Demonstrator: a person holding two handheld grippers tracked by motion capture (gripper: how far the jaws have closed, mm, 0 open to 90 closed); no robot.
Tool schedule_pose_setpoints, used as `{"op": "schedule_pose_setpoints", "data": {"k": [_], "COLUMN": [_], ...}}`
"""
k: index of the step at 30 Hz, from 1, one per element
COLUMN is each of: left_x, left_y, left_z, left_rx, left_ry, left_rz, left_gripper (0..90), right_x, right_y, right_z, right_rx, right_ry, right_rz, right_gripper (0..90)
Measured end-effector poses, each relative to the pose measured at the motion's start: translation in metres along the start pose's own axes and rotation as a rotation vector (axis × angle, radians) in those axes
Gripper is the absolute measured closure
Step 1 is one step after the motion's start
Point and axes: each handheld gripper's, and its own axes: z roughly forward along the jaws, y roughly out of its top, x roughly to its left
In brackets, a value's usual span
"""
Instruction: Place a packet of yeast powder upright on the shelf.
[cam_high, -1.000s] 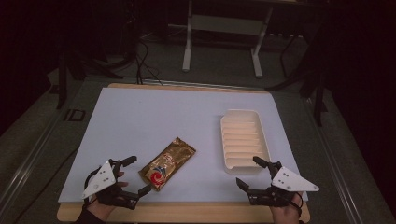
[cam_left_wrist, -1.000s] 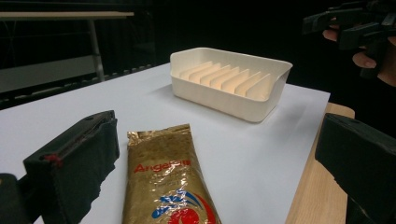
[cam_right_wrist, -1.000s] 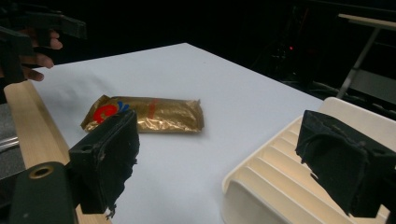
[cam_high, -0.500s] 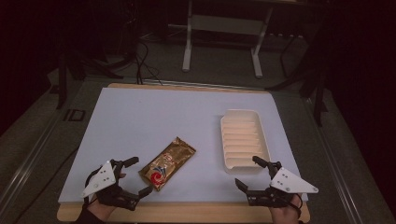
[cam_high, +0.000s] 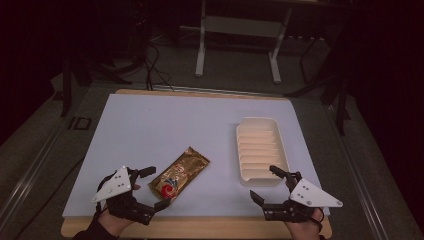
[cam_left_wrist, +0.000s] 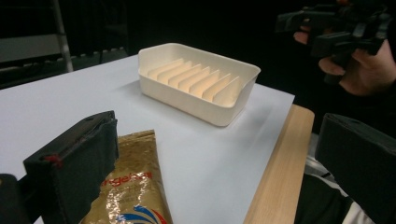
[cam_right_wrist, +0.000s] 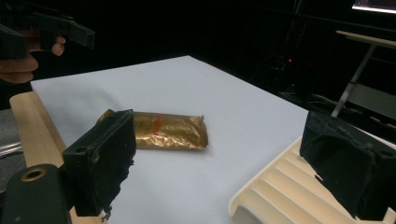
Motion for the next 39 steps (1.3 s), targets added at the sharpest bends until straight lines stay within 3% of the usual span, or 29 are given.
{"op": "schedule_pose_setpoints", "data": {"k": [6,12,17,24,29,30,34,39], "left_x": [0.007,0.015,0.024,0.034,0.046,0.049,0.057,0.069], "left_y": [0.016,0.029,0.032,0.033,0.036,0.037,0.037,0.036], "left_z": [0.008,0.02,0.033,0.05,0.063,0.067,0.078,0.091], "left_rx": [0.039,0.069,0.089,0.119,0.139,0.143,0.163,0.177], "left_ry": [-0.013,0.0,-0.005,0.015,0.022,0.007,0.027,0.026], "left_rz": [0.009,0.029,0.018,0.02,0.001,-0.005,0.008,-0.008], "left_gripper": [0.0,0.0,0.0,0.1,0.1,0.1,0.1,0.9], "right_x": [0.001,0.0,0.003,0.002,-0.002,-0.003,-0.004,-0.002], "right_y": [0.002,0.002,0.003,0.002,0.001,0.0,0.0,-0.001], "right_z": [0.0,0.001,0.001,0.0,-0.001,-0.002,-0.002,-0.001], "right_rx": [0.002,0.012,0.005,-0.016,-0.029,-0.034,-0.036,-0.043], "right_ry": [0.0,0.006,0.01,0.017,-0.006,-0.006,-0.021,-0.01], "right_rz": [0.0,0.003,-0.018,-0.001,0.012,0.013,-0.018,-0.041], "right_gripper": [10.7,11.8,10.8,10.7,10.7,10.8,12.0,11.9]}}
